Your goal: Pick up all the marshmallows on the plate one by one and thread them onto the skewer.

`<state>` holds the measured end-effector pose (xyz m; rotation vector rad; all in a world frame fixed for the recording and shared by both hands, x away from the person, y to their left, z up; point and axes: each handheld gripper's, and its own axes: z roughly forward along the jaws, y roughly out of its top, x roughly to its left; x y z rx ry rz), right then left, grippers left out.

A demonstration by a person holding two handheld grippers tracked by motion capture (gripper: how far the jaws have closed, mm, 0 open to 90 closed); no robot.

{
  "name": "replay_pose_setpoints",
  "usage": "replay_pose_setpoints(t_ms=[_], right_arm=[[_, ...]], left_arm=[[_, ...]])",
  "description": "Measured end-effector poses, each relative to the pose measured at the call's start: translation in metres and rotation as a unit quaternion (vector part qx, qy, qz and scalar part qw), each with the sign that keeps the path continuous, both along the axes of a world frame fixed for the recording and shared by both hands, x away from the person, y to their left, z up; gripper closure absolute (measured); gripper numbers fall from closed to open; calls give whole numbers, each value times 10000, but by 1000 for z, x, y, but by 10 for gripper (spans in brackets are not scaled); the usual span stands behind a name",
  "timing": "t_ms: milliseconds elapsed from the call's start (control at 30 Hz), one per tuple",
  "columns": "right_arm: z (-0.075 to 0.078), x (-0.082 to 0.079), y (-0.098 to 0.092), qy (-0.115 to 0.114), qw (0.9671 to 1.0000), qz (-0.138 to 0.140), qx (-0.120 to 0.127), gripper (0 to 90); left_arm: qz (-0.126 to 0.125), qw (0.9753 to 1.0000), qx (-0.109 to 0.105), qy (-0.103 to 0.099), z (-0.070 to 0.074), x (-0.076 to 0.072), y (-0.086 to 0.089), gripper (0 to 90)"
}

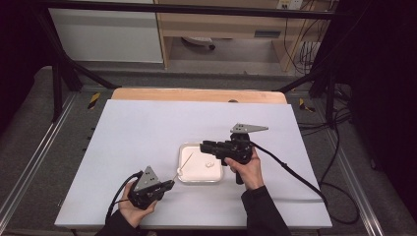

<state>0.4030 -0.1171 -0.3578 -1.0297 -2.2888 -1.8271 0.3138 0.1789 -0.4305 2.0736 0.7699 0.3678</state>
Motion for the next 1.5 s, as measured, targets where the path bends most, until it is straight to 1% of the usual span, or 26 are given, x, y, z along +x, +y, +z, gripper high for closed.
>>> replay_pose_setpoints(t_ms=[300,367,533,900,1167,1267,1500], right_arm=[[-5,4,11,108,9998,106,123,742],[-6,5,11,122,9998,101,109,742],[-8,5,14,165,9996,160,174,741],[-14,5,18,241,9993,226,153,740],[-19,5,21,340,9988,327,139,758],[-21,4,22,326,9988,351,116,767],[-26,2,26,350,9985,381,163,782]], left_arm=[[-23,10000,-22,-19,0,0,0,886],[-24,10000,-20,-18,0,0,0,886],[-36,10000,-18,-29,0,-1,-1,886],[-73,10000,19,-31,0,-1,-1,886],[-107,9998,153,-12,-2,0,-3,887],[-112,9997,196,2,-2,0,-3,887],[-94,9998,179,59,-3,0,-3,888]])
